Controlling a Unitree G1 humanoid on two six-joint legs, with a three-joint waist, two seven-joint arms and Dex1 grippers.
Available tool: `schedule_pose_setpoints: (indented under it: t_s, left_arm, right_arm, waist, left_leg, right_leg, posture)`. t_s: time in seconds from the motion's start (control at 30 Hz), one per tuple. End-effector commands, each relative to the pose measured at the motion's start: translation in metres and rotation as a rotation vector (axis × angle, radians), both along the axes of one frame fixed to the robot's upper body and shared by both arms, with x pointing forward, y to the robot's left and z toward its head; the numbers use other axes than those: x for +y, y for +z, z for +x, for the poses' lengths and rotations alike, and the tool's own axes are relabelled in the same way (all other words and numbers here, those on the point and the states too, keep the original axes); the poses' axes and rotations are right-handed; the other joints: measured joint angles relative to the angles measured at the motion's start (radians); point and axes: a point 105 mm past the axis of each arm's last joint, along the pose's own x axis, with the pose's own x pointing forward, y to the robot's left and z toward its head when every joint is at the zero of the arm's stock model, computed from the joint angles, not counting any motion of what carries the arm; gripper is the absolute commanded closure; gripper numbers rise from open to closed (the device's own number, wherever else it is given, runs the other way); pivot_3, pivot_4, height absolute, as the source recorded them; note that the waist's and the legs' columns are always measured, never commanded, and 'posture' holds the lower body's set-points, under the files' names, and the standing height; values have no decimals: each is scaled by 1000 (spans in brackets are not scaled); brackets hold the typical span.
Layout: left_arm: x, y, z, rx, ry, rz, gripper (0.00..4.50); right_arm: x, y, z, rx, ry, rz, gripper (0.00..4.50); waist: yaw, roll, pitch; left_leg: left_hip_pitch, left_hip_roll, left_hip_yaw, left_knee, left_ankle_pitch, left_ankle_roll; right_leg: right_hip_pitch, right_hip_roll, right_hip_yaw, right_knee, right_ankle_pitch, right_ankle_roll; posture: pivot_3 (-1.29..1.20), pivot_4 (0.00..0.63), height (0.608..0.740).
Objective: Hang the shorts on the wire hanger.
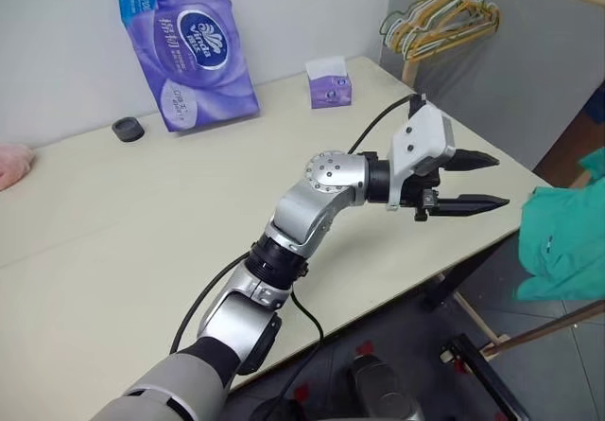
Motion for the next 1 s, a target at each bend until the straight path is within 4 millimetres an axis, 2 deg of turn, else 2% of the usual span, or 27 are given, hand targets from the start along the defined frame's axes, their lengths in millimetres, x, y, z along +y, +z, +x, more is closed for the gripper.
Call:
schedule_pose_setpoints:
  t_s: [0.03,0.23,0.4,0.77,0.87,1.0]
  left_arm:
    - [-5,18,-7,-41,-15,-56,1720]
    - [-10,26,-14,-51,-47,-78,1720]
    - [-14,28,-22,-77,-105,-71,1720]
    - [-33,36,-30,-102,-154,-91,1720]
    - [-38,38,-34,-107,-170,-98,1693]
    - [-43,38,-39,-117,-192,-100,1693]
  right_arm:
    - [-24,22,-5,-40,-52,-115,4500]
    - [-41,16,-6,-15,-75,-119,4500]
    - [-37,-1,-4,12,-40,-23,4500]
    - [-36,6,-3,-39,-42,-7,4500]
    - [-36,9,-5,-49,-45,-1,3794]
    - [-33,18,-6,-72,-30,2,2447]
  waist:
    - [-4,0,7]
    - [-8,-1,21]
    - [-1,-2,23]
    - [1,-1,25]
    - [1,-2,25]
    - [1,-2,25]
  left_leg:
    - [1,0,1,-1,0,0]
    - [3,0,7,-1,-1,0]
    - [3,0,9,-1,-1,1]
    - [4,0,11,-1,-1,1]
    - [4,0,11,-1,-1,1]
    - [4,0,11,-1,-1,1]
  right_leg:
    - [0,0,2,0,0,0]
    - [-1,0,7,1,1,2]
    - [-1,0,9,1,1,4]
    - [-1,0,11,1,2,5]
    - [-1,0,10,1,2,5]
    - [-1,0,11,1,2,5]
  posture:
    - [-365,188,740]
    - [-335,187,740]
    - [-310,183,740]
    - [-316,192,740]
    - [-322,191,740]
    - [-330,188,740]
